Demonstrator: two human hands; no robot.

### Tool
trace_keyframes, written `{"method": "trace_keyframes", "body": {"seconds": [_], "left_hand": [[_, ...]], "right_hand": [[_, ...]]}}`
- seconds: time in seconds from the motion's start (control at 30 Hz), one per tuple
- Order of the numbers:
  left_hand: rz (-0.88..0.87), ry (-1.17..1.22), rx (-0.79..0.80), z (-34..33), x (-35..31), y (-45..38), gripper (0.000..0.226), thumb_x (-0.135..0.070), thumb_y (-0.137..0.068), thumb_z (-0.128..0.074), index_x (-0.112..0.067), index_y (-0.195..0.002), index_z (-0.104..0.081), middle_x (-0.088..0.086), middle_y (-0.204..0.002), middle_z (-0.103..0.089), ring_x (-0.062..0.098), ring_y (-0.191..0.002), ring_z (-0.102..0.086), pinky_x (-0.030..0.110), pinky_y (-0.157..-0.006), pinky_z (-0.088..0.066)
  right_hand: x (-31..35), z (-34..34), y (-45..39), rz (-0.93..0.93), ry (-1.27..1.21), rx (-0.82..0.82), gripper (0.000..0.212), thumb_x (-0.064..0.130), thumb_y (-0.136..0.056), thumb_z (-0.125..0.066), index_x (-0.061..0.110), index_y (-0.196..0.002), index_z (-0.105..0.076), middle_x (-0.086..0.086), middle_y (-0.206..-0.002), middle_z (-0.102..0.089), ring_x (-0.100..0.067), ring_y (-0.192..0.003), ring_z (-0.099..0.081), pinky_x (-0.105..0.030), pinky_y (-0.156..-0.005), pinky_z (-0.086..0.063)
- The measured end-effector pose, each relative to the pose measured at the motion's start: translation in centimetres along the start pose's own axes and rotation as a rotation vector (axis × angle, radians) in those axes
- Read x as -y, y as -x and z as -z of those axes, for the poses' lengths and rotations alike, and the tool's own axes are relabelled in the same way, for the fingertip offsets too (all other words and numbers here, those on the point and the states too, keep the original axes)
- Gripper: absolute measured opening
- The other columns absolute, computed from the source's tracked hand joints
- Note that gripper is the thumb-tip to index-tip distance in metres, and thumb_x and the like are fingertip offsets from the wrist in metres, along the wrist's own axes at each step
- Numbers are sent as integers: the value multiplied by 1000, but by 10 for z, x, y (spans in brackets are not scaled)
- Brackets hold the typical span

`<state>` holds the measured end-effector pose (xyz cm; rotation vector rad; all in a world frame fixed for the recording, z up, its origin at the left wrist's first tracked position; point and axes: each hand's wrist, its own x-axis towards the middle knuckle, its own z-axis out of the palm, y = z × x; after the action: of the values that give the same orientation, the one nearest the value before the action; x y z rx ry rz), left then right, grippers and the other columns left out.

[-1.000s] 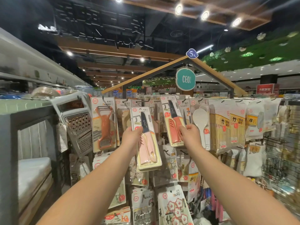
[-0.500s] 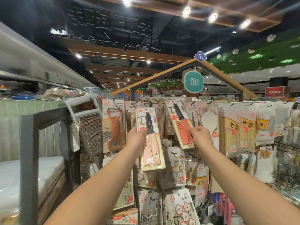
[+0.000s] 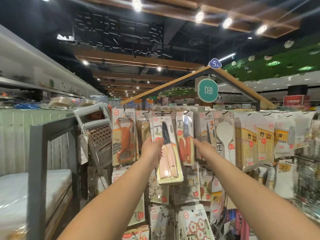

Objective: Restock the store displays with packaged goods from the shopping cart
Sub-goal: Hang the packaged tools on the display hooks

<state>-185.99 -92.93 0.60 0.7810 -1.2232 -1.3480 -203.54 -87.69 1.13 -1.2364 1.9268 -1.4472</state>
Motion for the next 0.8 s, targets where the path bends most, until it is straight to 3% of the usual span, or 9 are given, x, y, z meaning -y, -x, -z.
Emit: {"method": "trace_keyframes", "body": {"seconds": [0.1,0.2,0.27,0.37,0.47,0.6,0.63,0.73,0.8], "left_hand": [[-15,28,11,1,0,-1,22,-8,-99,-54,-12,-120,-59,11,-108,-72,23,-84,-69,33,-69,-56],[-32,58,-15,3,-1,-1,21,-4,-96,-57,-10,-116,-62,8,-97,-72,19,-72,-68,27,-58,-53],[-30,71,-32,3,-1,0,20,-3,-94,-60,-7,-113,-63,7,-90,-71,19,-70,-67,28,-59,-54],[-25,84,-16,0,0,2,26,-2,-92,-63,-4,-118,-62,10,-95,-72,20,-71,-68,27,-55,-54],[-14,91,-14,-4,3,5,26,0,-91,-65,0,-117,-63,11,-90,-71,19,-68,-68,26,-54,-56],[28,87,-1,-7,3,9,25,-8,-91,-67,-2,-115,-63,13,-98,-73,29,-83,-72,44,-77,-60],[34,82,3,-6,3,10,25,-10,-91,-68,-3,-115,-63,13,-98,-74,29,-84,-73,45,-77,-60],[31,84,1,-3,3,11,7,-7,-95,-62,-7,-102,-62,8,-85,-70,19,-65,-68,25,-50,-56],[27,74,-8,-2,2,11,10,-4,-97,-57,-8,-105,-61,7,-85,-67,18,-66,-64,24,-49,-54]], "right_hand": [[-5,-7,8,-31,-103,83,58,49,-99,-48,8,-140,-50,-12,-145,-50,-32,-131,-47,-45,-105,-38],[-10,-13,20,-26,-179,252,39,45,-91,-65,14,-113,-68,-3,-116,-70,-19,-98,-64,-43,-92,-51],[-12,-18,24,41,-77,331,30,41,-86,-72,14,-98,-69,-1,-104,-72,-16,-90,-65,-35,-82,-54],[-10,-26,32,135,43,377,38,37,-82,-77,7,-102,-65,-3,-94,-73,-12,-80,-65,-31,-73,-53],[-12,-31,37,160,88,339,37,32,-83,-77,6,-104,-62,-1,-84,-72,-9,-72,-65,-34,-70,-54],[-20,-32,33,142,9,177,36,35,-85,-70,4,-103,-63,-19,-98,-72,-26,-77,-65,-41,-68,-52],[-22,-31,31,135,-7,138,31,35,-88,-67,7,-102,-63,-19,-102,-71,-30,-80,-67,-42,-70,-52],[-27,-27,25,120,-104,55,27,36,-94,-58,10,-103,-60,-18,-103,-70,-34,-83,-69,-48,-73,-55],[-29,-21,20,114,-137,-39,33,37,-96,-55,6,-108,-54,-12,-98,-66,-24,-70,-60,-37,-61,-49]]}}
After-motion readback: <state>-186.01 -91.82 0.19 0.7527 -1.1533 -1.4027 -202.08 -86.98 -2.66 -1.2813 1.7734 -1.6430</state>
